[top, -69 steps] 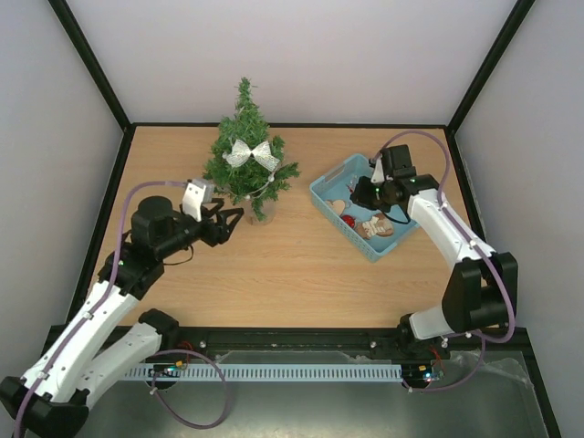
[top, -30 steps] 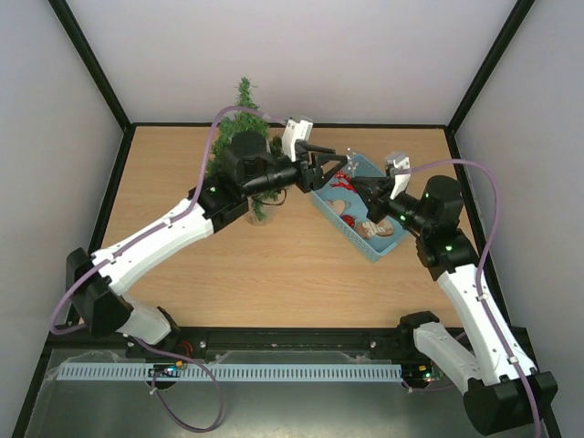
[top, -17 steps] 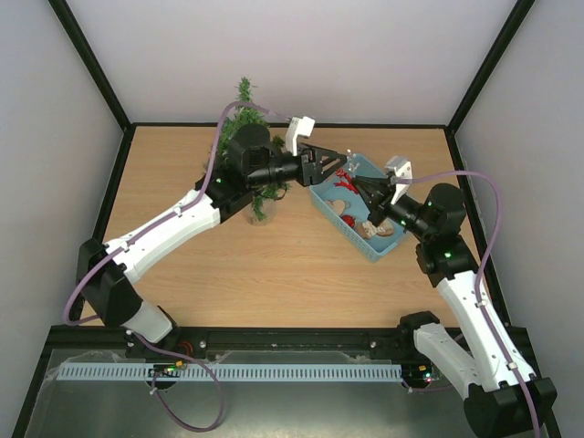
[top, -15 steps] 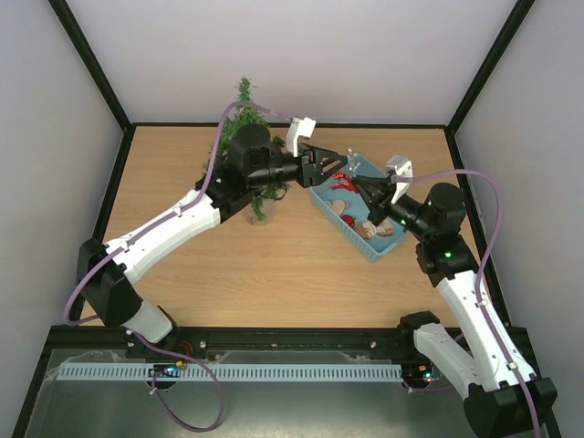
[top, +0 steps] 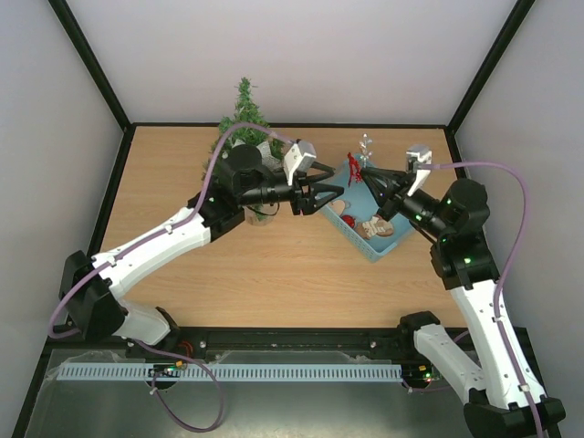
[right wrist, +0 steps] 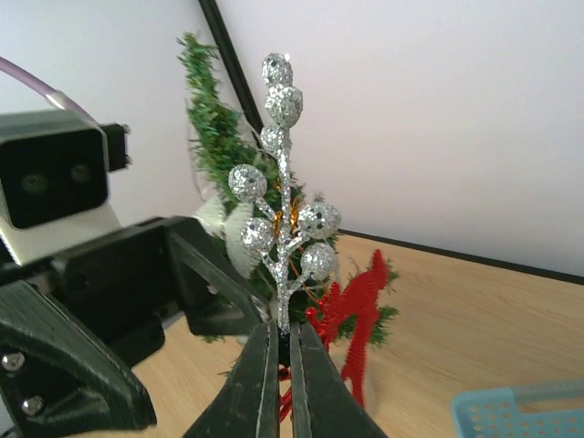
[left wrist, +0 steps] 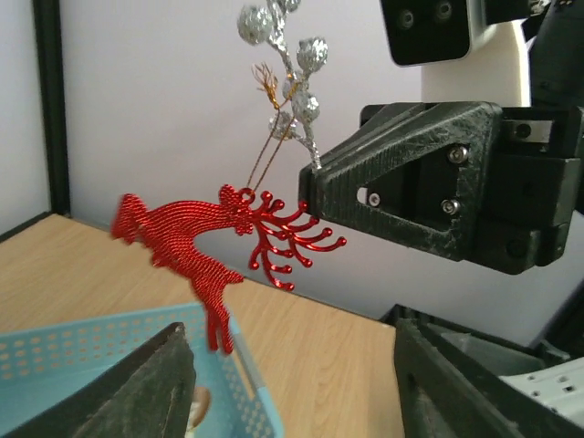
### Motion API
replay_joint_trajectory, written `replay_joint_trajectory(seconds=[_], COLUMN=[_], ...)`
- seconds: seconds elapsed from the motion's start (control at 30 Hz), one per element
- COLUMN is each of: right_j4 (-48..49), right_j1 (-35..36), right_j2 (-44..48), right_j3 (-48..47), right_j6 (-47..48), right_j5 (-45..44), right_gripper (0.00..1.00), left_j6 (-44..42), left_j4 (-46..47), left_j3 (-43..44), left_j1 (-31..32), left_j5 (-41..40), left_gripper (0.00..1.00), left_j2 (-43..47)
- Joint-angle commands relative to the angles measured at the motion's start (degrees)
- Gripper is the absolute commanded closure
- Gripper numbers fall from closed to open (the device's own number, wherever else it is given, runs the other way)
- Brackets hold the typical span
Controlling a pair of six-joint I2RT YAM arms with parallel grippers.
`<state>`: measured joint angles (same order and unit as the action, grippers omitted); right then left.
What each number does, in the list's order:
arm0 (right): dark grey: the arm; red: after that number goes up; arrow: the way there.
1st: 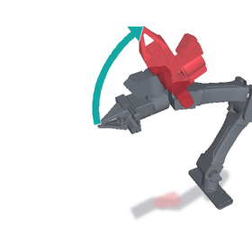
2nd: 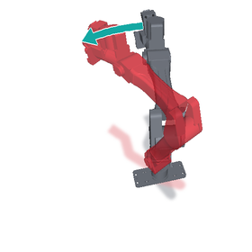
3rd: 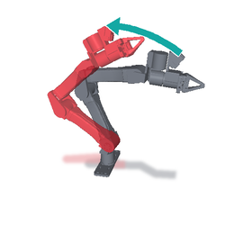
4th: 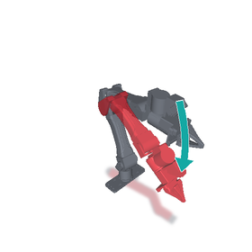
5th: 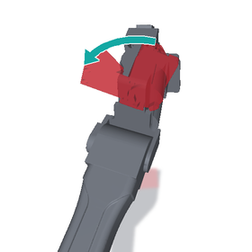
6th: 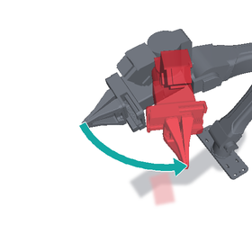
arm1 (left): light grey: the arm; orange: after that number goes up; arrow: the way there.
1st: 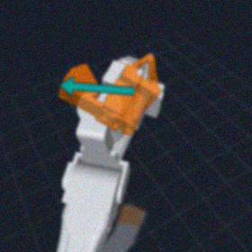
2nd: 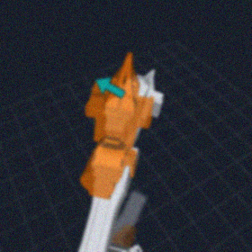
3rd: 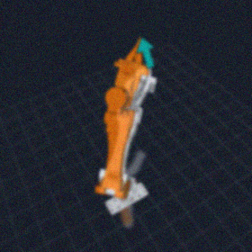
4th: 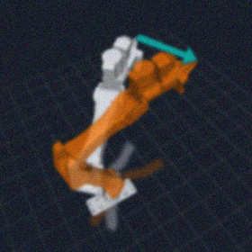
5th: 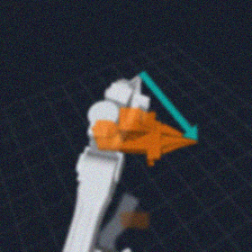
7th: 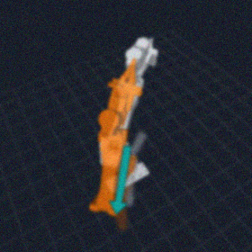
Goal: Decorate the small christmas tree
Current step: Pick up the decoration item from the storage box.
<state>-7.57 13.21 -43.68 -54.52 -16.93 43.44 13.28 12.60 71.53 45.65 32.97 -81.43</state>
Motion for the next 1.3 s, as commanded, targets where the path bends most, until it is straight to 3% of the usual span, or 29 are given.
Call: replay_joint_trajectory(seconds=[0.0,0.23,0.63,0.73,0.83,0.9,1.13,1.27], right_j4=[1.3,7.6,15.4,15.7,15.4,15.2,15.7,13.8], right_j1=[0.3,0.2,0.2,0.3,0.3,0.3,0.3,0.3], right_j2=[0.8,1.1,0.8,0.8,0.8,0.9,0.7,0.6], right_j3=[-2.8,-1.6,-0.4,-0.5,-0.4,-0.2,-0.1,-0.2], right_j6=[-5.7,-13.0,-22.7,-23.3,-23.4,-23.6,-24.5,-22.7], right_j5=[4.9,8.0,8.2,7.9,7.8,7.7,7.5,7.1], right_gripper=[0.98,0.98,0.98,0.98,0.98,0.98,0.98,0.98], left_j6=[-8.4,-12.7,-13.4,-13.4,-13.3,-13.3,-14.7,-15.1], left_j4=[5.5,6.7,16.7,19.2,20.7,21.3,20.5,20.7], left_j3=[-0.9,-1.1,-2.4,-3.0,-3.8,-4.6,-4.9,-5.4], left_j1=[1.9,4.6,7.9,8.1,8.1,8.2,8.1,8.1], left_j5=[2.9,-0.8,-15.3,-15.6,-16.0,-16.7,-17.1,-16.8], left_gripper=[0.34,0.29,0.28,0.39,0.70,0.79,0.86,0.97], left_j2=[0.9,-0.4,-3.5,-3.9,-3.5,-3.1,-2.7,-2.1])
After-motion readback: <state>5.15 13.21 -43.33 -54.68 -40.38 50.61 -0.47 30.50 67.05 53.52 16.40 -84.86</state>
